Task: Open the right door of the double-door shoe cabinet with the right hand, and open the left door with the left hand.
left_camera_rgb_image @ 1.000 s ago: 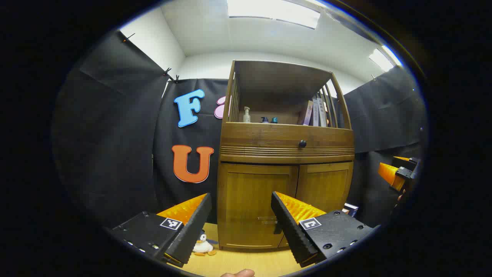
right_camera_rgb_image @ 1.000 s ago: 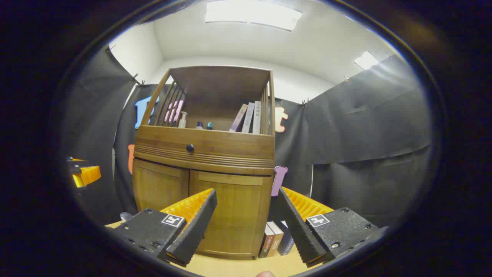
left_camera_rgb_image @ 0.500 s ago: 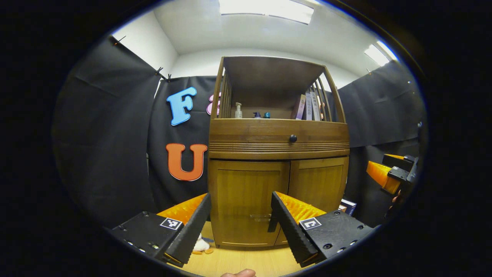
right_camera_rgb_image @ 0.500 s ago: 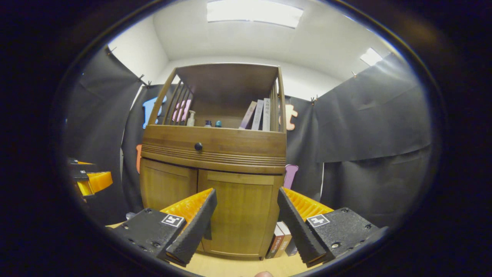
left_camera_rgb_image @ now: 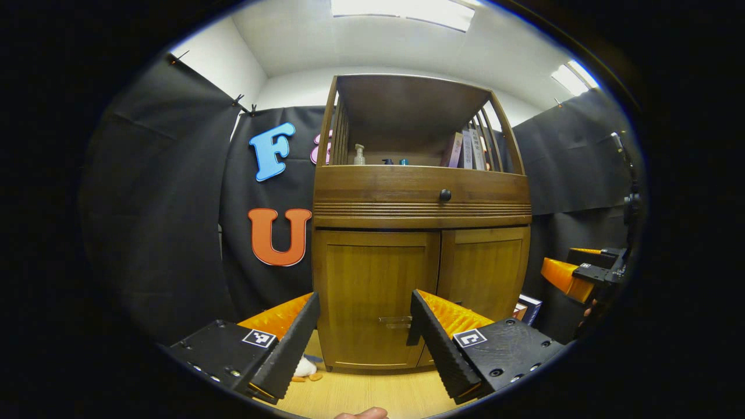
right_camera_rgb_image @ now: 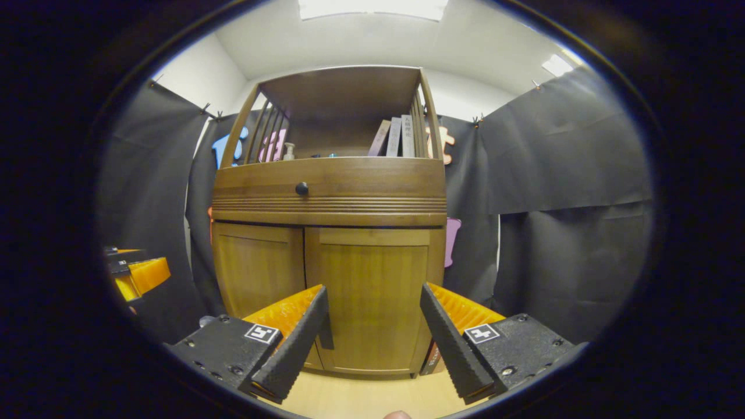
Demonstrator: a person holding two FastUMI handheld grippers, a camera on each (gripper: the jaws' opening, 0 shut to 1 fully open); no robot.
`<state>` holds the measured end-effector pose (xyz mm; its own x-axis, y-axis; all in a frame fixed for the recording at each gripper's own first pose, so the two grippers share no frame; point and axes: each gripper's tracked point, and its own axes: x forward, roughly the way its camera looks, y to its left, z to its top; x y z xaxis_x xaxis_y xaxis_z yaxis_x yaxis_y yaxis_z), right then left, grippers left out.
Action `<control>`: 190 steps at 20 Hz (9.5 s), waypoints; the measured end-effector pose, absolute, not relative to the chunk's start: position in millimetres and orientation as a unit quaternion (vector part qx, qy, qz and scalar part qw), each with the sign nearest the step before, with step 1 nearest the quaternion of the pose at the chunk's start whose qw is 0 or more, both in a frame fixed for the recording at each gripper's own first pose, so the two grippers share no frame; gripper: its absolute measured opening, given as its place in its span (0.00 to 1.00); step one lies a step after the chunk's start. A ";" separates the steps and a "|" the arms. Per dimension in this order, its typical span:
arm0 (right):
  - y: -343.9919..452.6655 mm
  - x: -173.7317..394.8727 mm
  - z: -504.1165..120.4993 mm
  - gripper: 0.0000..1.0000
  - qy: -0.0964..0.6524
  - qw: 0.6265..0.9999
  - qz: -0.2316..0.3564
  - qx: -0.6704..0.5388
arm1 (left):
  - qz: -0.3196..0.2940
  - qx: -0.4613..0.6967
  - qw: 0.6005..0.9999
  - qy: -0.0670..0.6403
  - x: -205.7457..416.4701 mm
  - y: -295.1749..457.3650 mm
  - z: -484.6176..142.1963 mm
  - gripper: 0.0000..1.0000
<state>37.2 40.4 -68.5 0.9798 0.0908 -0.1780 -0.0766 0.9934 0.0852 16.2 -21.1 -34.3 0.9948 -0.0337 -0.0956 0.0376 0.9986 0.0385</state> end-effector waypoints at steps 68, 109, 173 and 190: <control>139.0 106.8 -251.5 0.29 0.189 0.973 0.123 0.050 | 0.036 0.041 0.997 0.061 -31.9 6.5 -46.0 0.95; -6.9 -19.7 -232.9 0.14 0.189 0.978 0.072 0.040 | -0.071 -0.003 0.993 0.094 1.1 -112.4 -80.9 0.95; -174.3 -75.5 -187.1 0.25 0.172 0.976 -0.130 0.036 | -0.076 0.026 0.978 0.194 166.3 -128.6 -246.5 0.30; -110.7 -72.2 -189.5 0.26 0.178 0.983 -0.025 0.031 | -0.032 0.006 0.979 0.200 85.4 -85.6 -233.4 0.30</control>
<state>-72.2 -110.7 -189.5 0.9356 -0.0390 -0.3509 0.0611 0.9968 0.0521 85.4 -85.6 -233.4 0.9181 -0.0612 -0.3916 0.0657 0.9978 -0.0020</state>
